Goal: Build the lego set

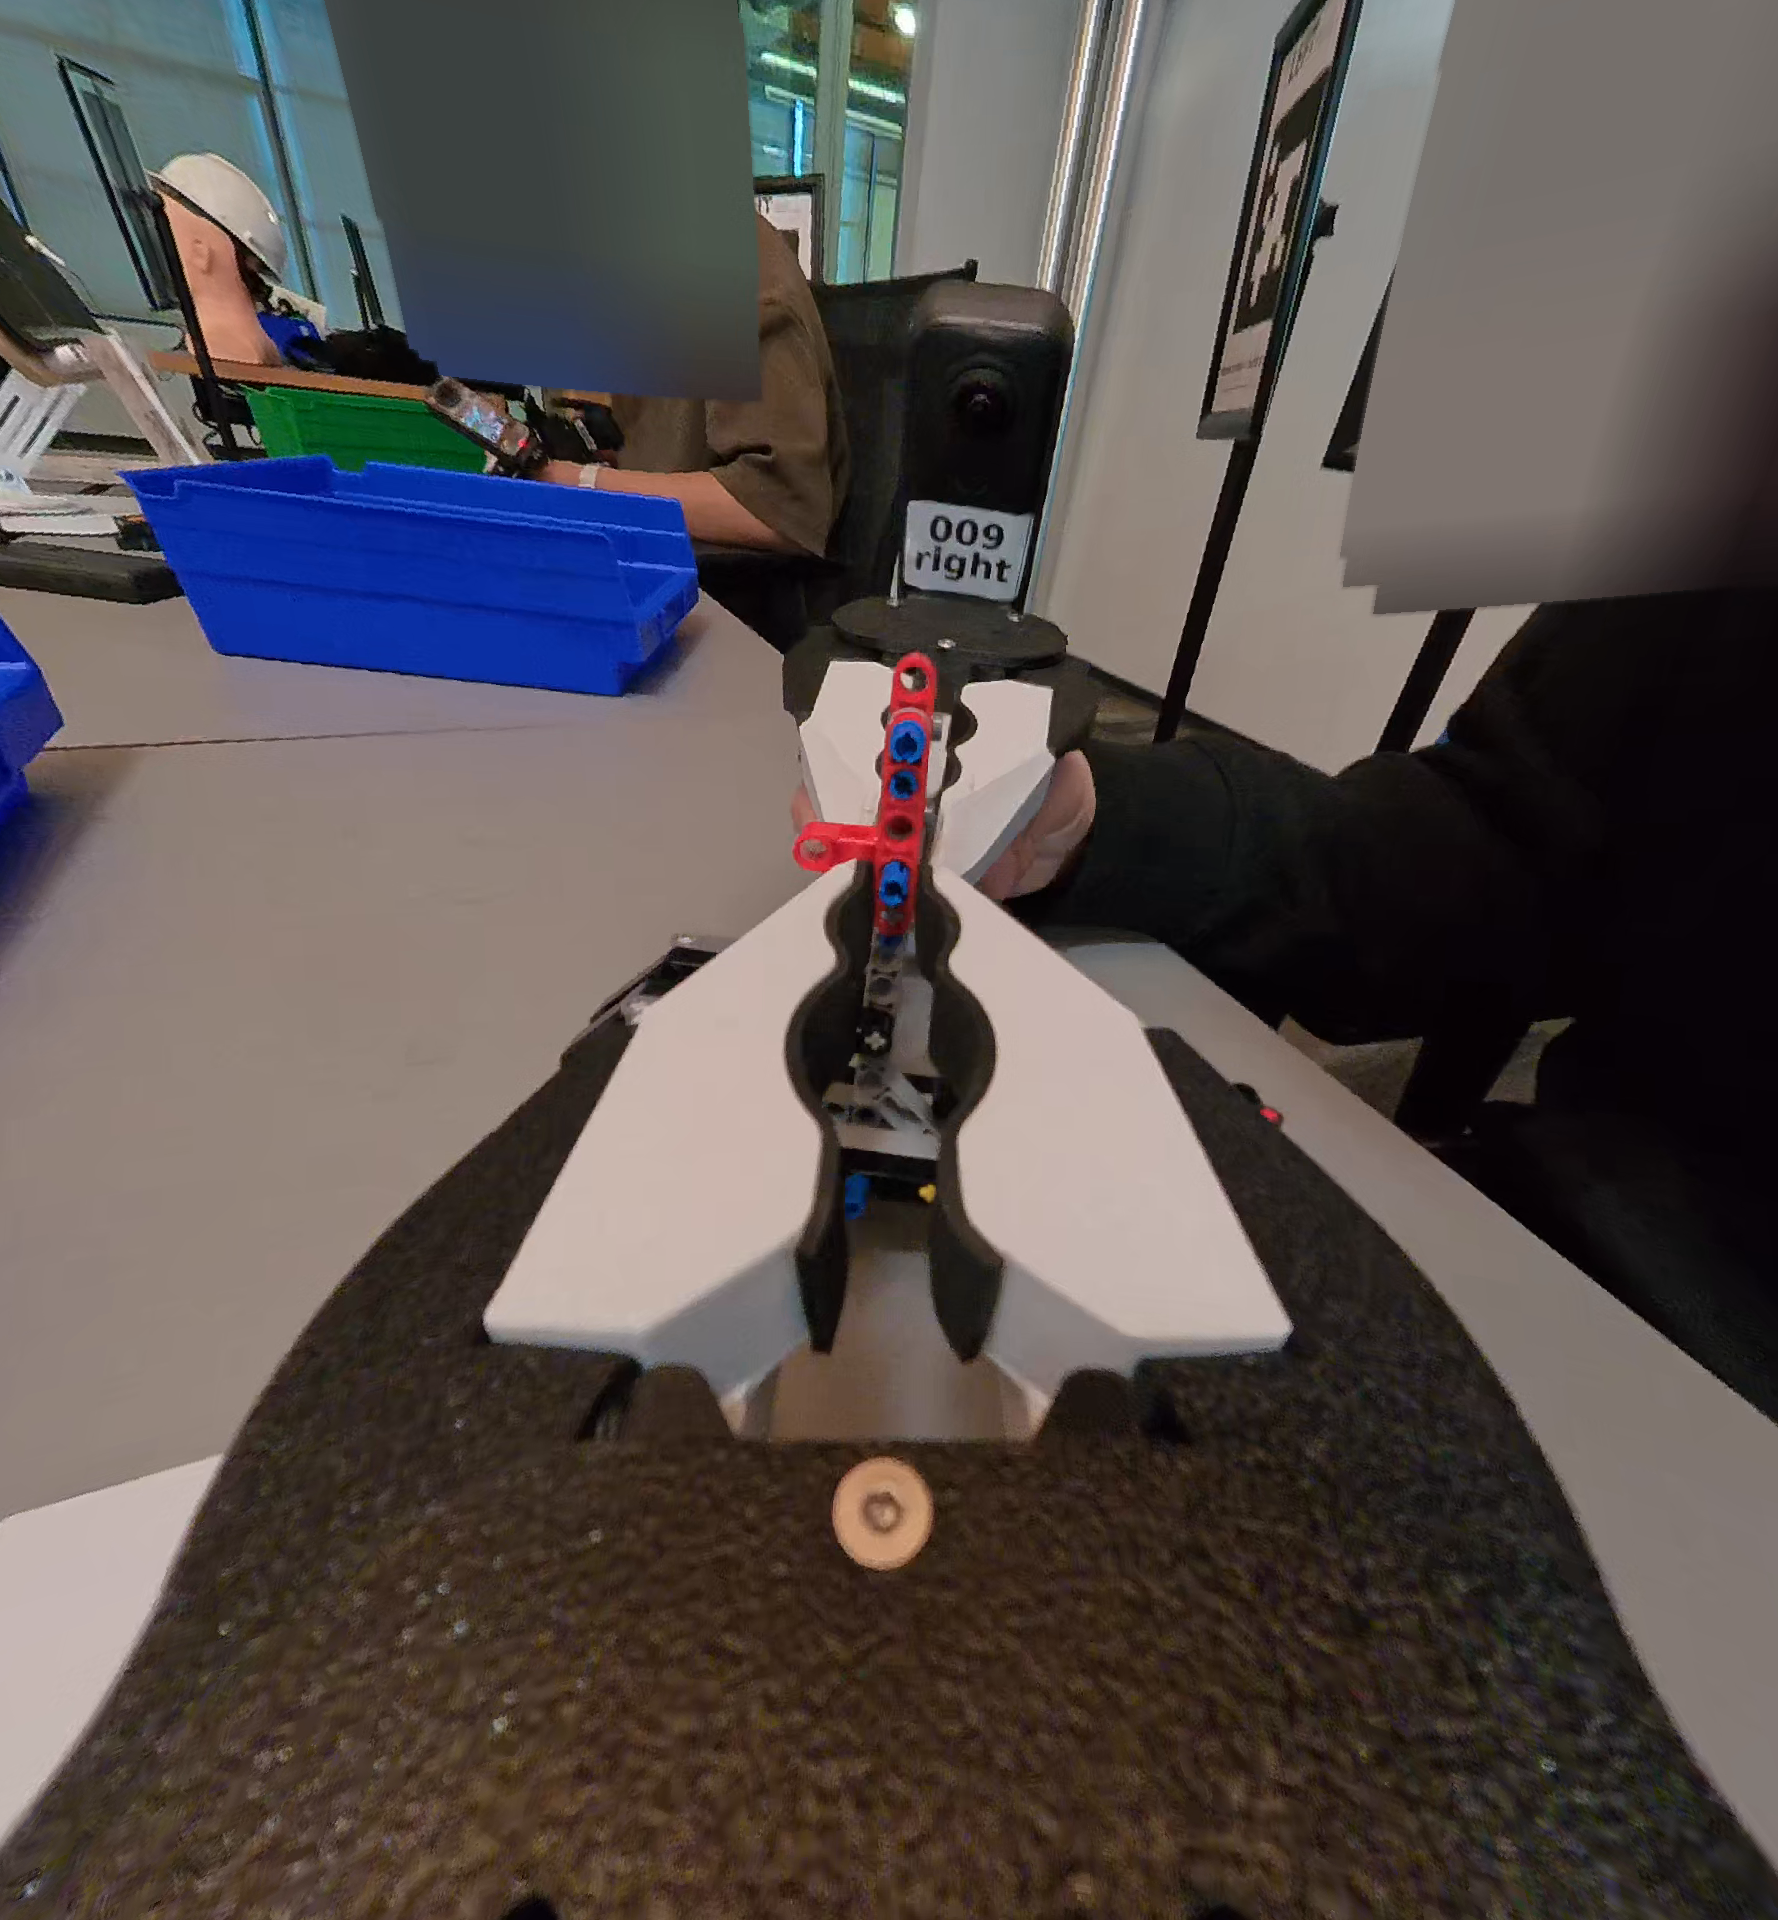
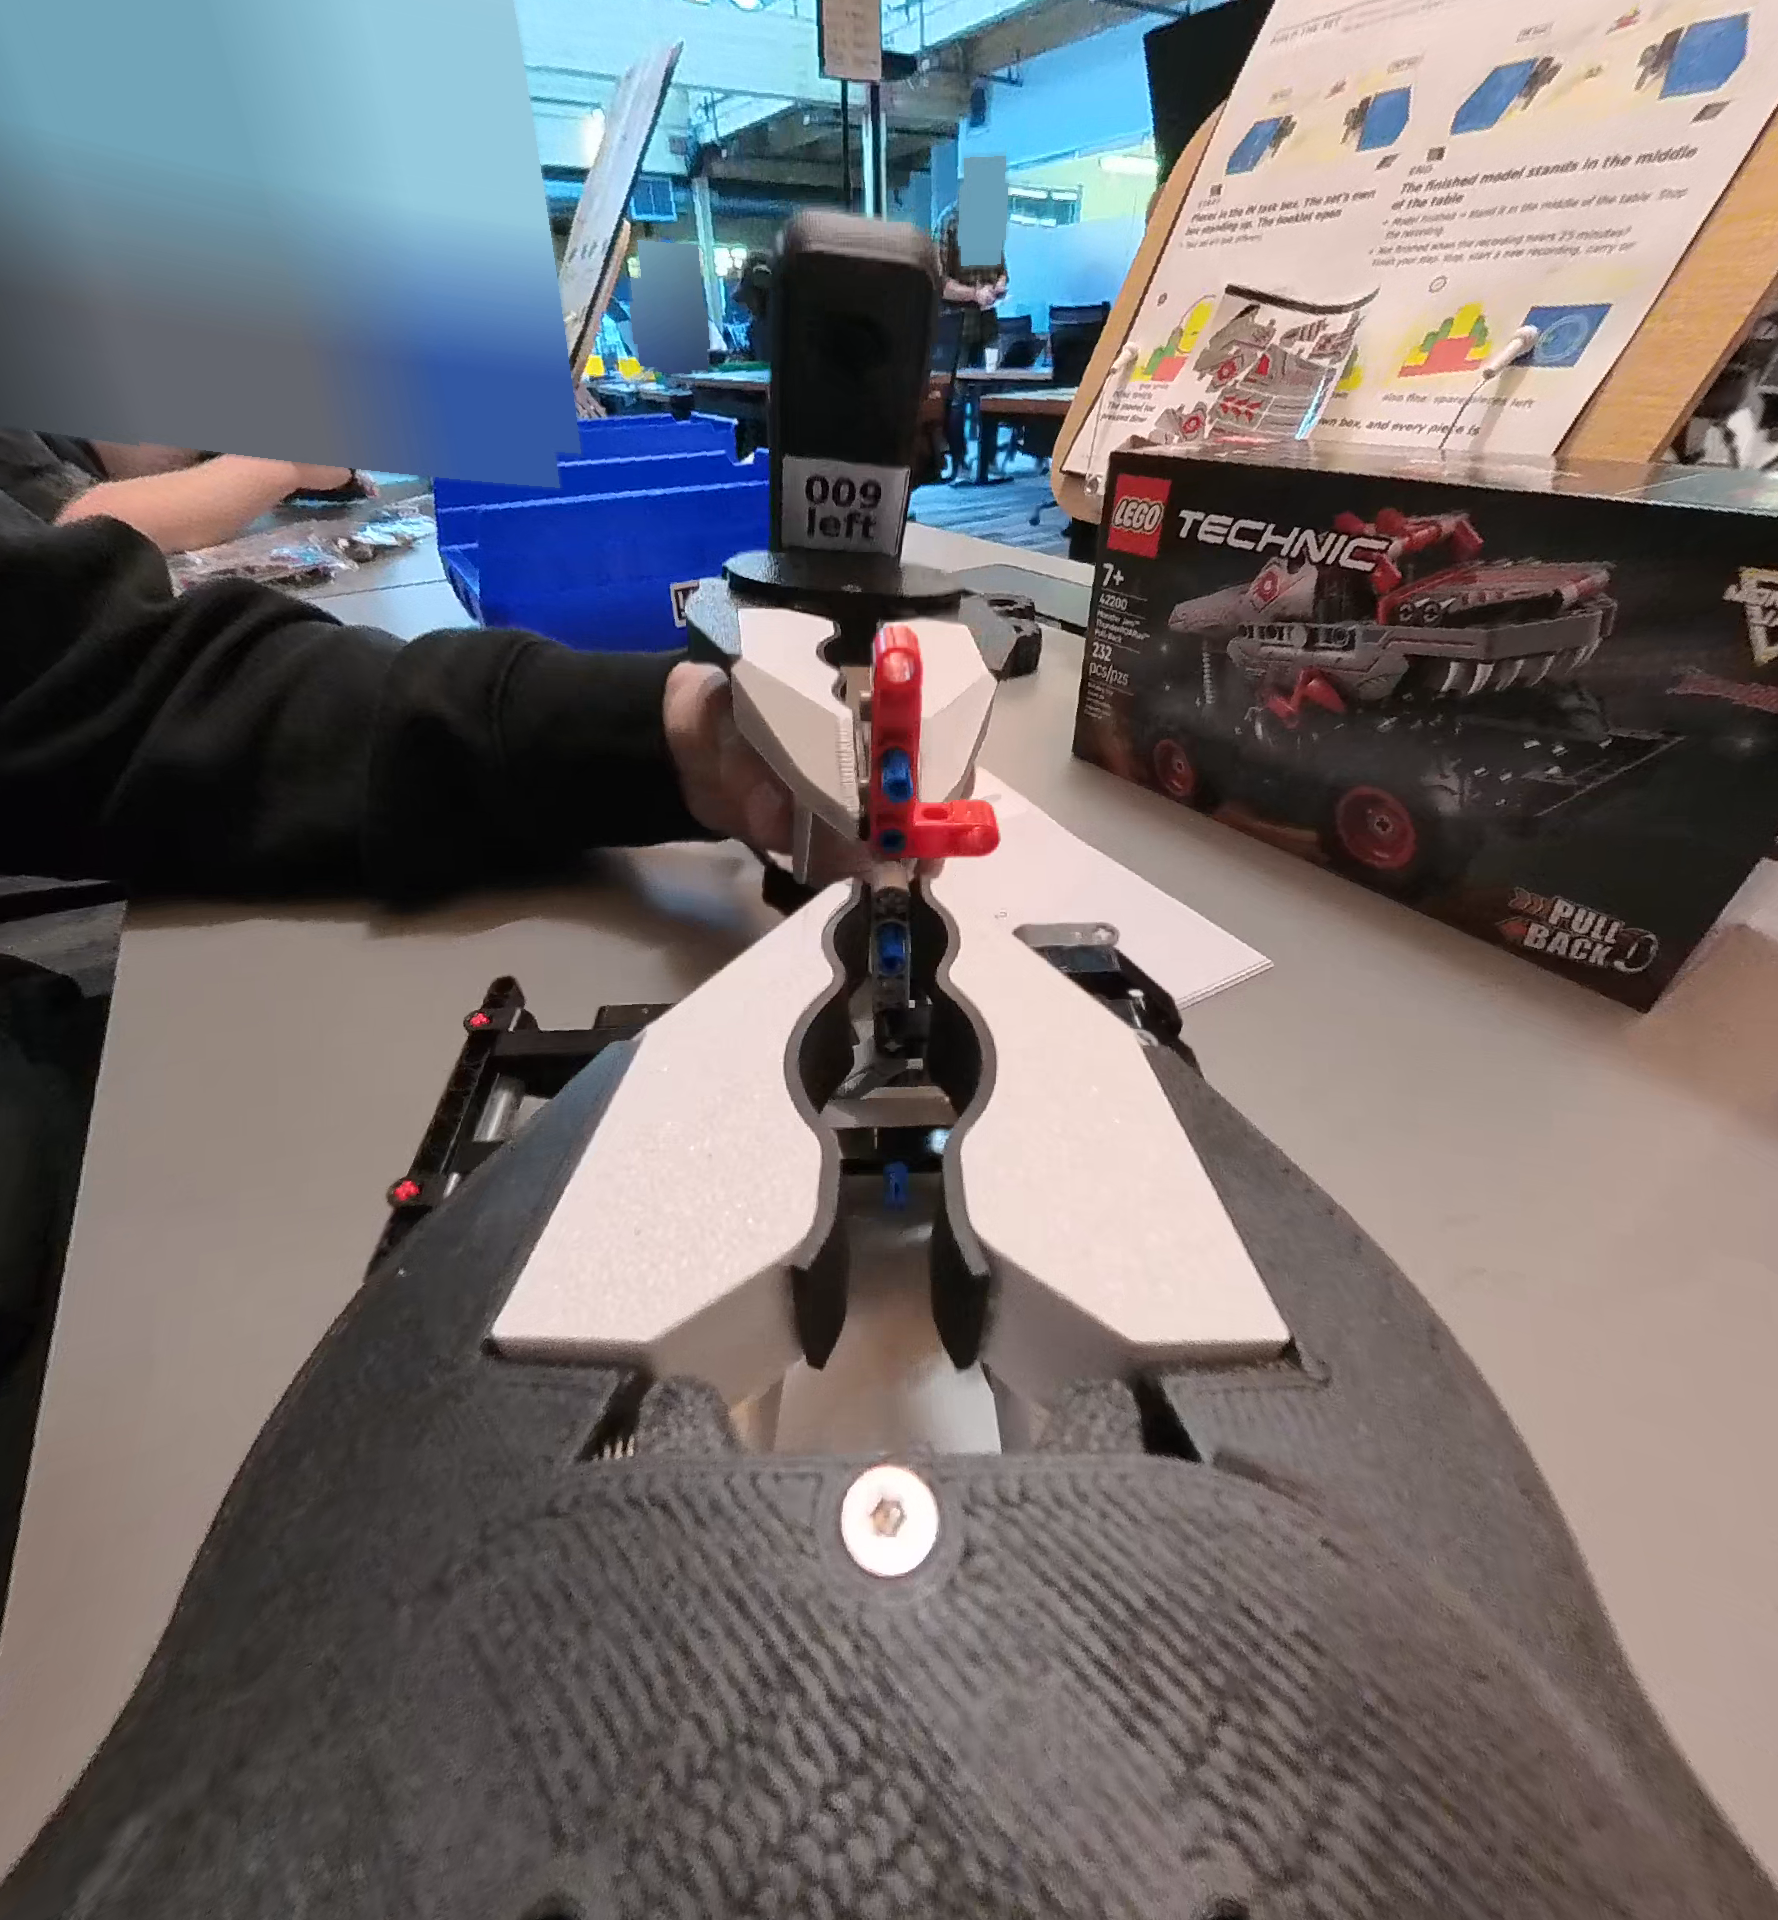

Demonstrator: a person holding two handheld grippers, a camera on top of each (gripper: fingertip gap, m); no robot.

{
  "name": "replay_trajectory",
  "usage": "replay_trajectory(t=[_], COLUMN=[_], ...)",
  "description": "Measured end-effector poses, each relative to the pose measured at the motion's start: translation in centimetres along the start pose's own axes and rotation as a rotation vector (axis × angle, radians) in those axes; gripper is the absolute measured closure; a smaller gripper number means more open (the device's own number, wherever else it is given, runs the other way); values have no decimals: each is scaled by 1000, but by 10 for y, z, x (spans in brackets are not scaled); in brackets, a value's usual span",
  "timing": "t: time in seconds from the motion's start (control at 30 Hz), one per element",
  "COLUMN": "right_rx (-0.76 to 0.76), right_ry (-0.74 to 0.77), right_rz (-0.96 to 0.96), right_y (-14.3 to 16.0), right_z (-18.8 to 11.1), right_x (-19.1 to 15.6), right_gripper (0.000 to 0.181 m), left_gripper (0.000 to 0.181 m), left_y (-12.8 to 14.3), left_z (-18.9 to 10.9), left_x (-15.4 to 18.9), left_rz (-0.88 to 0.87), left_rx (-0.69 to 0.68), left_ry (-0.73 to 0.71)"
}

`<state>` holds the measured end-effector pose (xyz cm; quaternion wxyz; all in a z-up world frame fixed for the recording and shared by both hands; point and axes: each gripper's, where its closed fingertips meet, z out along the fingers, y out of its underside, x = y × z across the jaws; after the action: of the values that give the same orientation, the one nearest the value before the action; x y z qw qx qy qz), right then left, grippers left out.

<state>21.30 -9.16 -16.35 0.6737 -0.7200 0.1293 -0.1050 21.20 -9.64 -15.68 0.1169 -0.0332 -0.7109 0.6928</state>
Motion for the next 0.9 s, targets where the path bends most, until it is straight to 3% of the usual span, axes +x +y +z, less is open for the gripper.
replay_trajectory(t=[0.47,0.63,0.9], right_rx=[110,184,96], right_ry=[20,20,1], right_rz=[84,127,77], right_y=[-13,-21,-12], right_z=[-10,-19,-7], right_x=[11,16,8], right_gripper=[176,176,176], left_gripper=[172,169,171], left_y=[-18,-21,-16], left_z=[2,-6,1], left_x=[-4,-9,-4], left_rz=[-105,-27,18], left_rx=[84,30,-3], left_ry=[-30,-88,-81])
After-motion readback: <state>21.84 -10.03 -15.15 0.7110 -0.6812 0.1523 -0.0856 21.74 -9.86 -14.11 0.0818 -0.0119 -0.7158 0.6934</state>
